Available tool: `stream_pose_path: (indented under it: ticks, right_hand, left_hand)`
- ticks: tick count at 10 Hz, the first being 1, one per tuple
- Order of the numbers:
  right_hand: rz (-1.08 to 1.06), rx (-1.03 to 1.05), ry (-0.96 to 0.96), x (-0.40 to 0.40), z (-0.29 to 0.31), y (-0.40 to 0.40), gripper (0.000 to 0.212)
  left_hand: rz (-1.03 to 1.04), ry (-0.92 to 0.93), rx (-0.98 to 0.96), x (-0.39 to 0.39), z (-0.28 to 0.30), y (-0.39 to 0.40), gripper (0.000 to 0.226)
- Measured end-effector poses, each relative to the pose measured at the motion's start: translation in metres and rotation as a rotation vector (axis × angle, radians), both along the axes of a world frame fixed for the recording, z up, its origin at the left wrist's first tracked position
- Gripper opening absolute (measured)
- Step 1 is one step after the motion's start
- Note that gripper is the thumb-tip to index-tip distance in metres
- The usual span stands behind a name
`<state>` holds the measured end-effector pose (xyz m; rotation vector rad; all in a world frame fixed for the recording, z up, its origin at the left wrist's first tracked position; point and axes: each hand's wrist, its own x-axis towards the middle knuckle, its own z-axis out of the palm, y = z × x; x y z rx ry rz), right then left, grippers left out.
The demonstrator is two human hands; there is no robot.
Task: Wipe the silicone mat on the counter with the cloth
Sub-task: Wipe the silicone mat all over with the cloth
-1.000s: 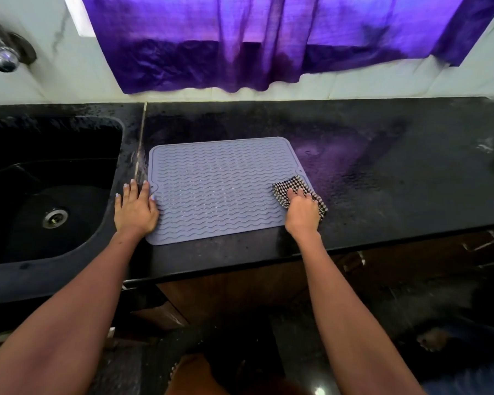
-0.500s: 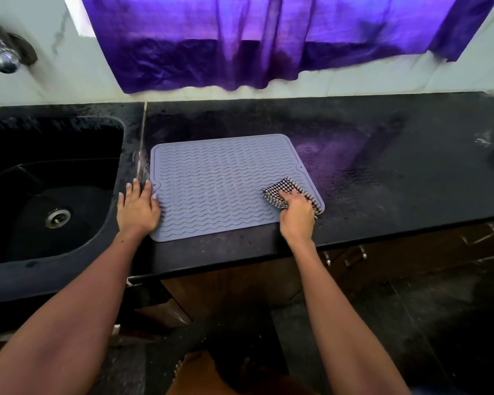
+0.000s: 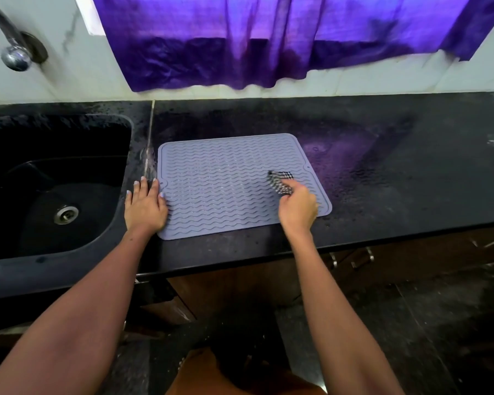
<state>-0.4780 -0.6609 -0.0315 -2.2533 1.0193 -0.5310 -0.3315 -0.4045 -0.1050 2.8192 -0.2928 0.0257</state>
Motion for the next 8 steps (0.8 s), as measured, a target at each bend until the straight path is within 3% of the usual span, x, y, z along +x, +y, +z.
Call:
stream_pose_path:
  ticks: [2,3,4,5,6,8]
  right_hand:
    - [0.351,-0.262,0.201,-0.015,-0.043,0.037,0.044]
    - [0.405,-0.306,0.232,-0.018,-0.05,0.031,0.05]
    - [0.401,-0.321,0.27,-0.017,-0.041,0.031,0.042]
    - [0.263,-0.207,0.337,0.003,-0.013,0.029,0.025]
    - [0.148,-0.019,0.269,0.02,0.008,0.029,0.025]
    - [0.53,-0.13,0.212,0.006,-0.018,0.079,0.036]
  left_hand:
    - [0.002,-0.014,-0.006,-0.002,0.001,-0.001,0.051]
    - [0.007,-0.012,0.0,-0.001,0.0,-0.002,0.051]
    - [0.008,-0.011,0.001,-0.001,0.0,-0.002,0.051]
    - [0.002,0.01,0.006,0.001,0.001,-0.001,0.052]
    - [-0.022,0.039,-0.001,0.002,0.002,0.002,0.052]
    - [-0.101,0.055,0.02,0.004,0.003,0.014,0.052]
